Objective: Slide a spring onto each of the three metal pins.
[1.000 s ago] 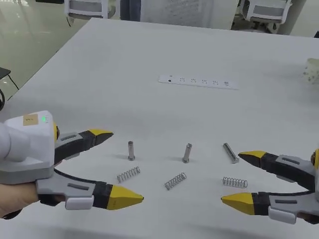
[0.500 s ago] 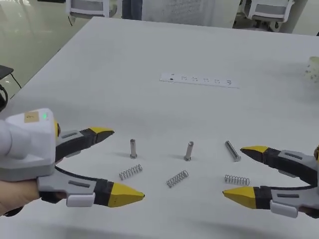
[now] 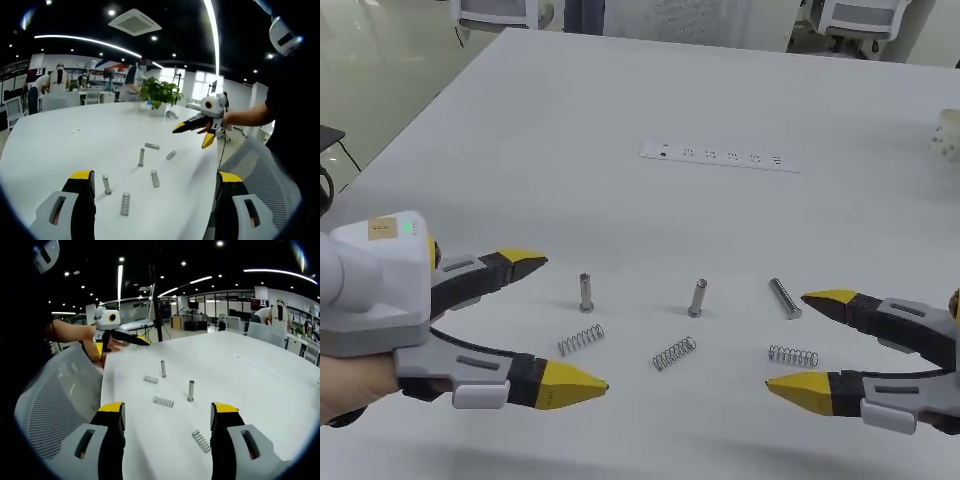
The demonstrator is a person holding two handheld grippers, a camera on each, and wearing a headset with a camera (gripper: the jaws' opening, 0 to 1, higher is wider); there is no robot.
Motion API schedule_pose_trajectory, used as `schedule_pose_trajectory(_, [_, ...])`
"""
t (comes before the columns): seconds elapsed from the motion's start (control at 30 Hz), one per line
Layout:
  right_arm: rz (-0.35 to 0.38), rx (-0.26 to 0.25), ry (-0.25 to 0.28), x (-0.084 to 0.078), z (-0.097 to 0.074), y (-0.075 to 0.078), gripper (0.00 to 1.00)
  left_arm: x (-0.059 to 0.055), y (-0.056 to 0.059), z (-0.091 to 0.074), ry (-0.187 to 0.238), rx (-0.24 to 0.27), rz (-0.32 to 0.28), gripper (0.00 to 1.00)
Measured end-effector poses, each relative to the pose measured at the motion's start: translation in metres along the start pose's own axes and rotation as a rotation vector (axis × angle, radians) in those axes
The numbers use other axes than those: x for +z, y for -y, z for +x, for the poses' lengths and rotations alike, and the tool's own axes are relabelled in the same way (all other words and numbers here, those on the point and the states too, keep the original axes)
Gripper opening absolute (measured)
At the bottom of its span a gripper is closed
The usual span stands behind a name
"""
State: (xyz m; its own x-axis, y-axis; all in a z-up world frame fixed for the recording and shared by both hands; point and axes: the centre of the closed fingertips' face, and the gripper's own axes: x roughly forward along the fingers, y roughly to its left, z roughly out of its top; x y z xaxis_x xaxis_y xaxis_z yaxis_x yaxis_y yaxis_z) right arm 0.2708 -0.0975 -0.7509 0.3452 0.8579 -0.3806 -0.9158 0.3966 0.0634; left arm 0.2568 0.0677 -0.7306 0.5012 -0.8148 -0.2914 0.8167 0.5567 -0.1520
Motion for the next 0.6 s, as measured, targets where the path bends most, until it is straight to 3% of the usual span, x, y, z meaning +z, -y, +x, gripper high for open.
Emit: schedule_pose_trajectory(0.6, [0.002,0.009,-0.011,-0.0074,-0.0002,-0.0017,0.70,-0.0036,0.0004,0.0036,-0.015,-0.010,0.004,0.98])
